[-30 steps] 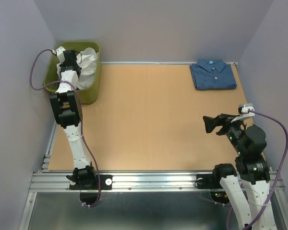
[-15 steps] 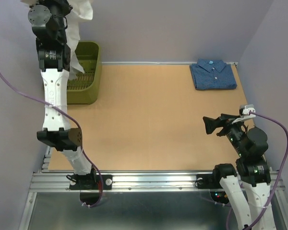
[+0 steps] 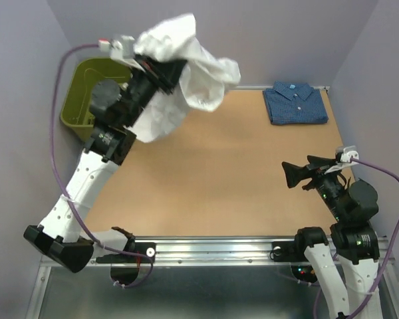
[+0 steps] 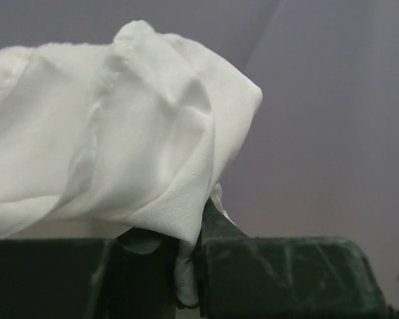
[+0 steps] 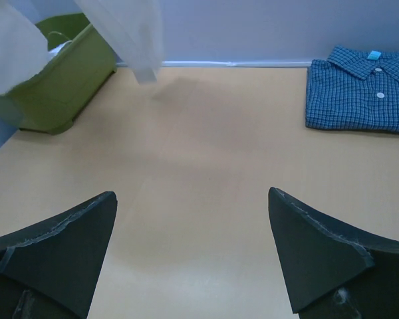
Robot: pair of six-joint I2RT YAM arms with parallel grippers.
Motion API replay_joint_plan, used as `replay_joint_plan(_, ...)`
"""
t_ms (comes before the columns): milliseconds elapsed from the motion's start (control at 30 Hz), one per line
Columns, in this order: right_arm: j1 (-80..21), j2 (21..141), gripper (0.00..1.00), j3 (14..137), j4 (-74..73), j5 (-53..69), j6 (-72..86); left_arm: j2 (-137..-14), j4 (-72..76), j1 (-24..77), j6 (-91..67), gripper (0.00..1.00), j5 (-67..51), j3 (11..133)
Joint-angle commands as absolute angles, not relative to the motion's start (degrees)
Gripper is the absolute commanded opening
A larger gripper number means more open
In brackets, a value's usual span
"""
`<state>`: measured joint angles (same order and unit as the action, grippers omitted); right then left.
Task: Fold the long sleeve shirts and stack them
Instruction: Move the shirt to the center of the board, then flatten the shirt out
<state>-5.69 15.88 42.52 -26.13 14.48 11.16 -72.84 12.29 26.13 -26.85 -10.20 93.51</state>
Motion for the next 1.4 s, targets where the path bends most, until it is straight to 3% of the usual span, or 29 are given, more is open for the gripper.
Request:
replay_joint_plan(0, -6.07, 18.80, 1.00, 45.88, -23.47, 19.41, 9.15, -63.93, 17.23, 29.35, -26.72, 0.32, -11.69, 70.71)
replay_joint_plan(33, -6.06, 19.68, 1.00, 46.05, -23.55, 22.99, 8.71, -61.98, 16.01, 29.79, -27.24, 0.50, -10.99, 66.40)
replay_joint_plan(133, -6.15, 24.33, 1.00, 46.49, -23.73, 27.58, 9.58, -52.76, 13.98, 30.41, -28.91, 0.69, -10.37, 51.36)
replay_joint_plan(233, -6.07, 30.04, 1.00, 46.67, -23.64, 32.33, 9.93, -43.27, 5.66, 30.59, -30.67, 0.82, -8.53, 41.42)
replay_joint_plan(400, -6.15, 43.03, 1.00, 47.19, -23.82, 34.62, 11.77, -32.10, -5.61, 30.67, -37.34, 0.83, -0.55, 32.44)
replay_joint_plan(567, -6.59, 54.90, 1.00, 48.16, -23.64, 34.11, 13.44, -32.16, -7.13, 30.67, -44.46, 0.82, 5.70, 27.87)
replay_joint_plan(767, -17.72, 67.73, 0.99, 50.71, -19.62, 24.01, 15.02, -40.16, -0.89, 30.50, -49.13, 0.81, 17.82, 26.01)
replay_joint_plan(833, -19.50, 70.82, 0.90, 50.71, -17.33, 21.02, 16.25, -43.76, 1.22, 29.19, -49.39, 0.80, 20.47, 25.84)
replay_joint_plan(1000, -21.44, 79.60, 0.78, 52.64, -10.47, 17.59, 17.06, -55.42, 10.63, 19.88, -49.04, 0.80, 12.93, 25.13)
replay_joint_plan(1233, -24.95, 90.16, 0.78, 57.83, -8.62, 13.54, 13.01, -69.07, 13.35, 17.84, -47.99, 0.80, 13.00, 29.35)
replay_joint_plan(1367, -27.86, 96.66, 0.82, 58.10, -7.65, 10.20, 11.87, -74.87, 13.36, 17.84, -47.02, 0.80, 11.96, 31.55)
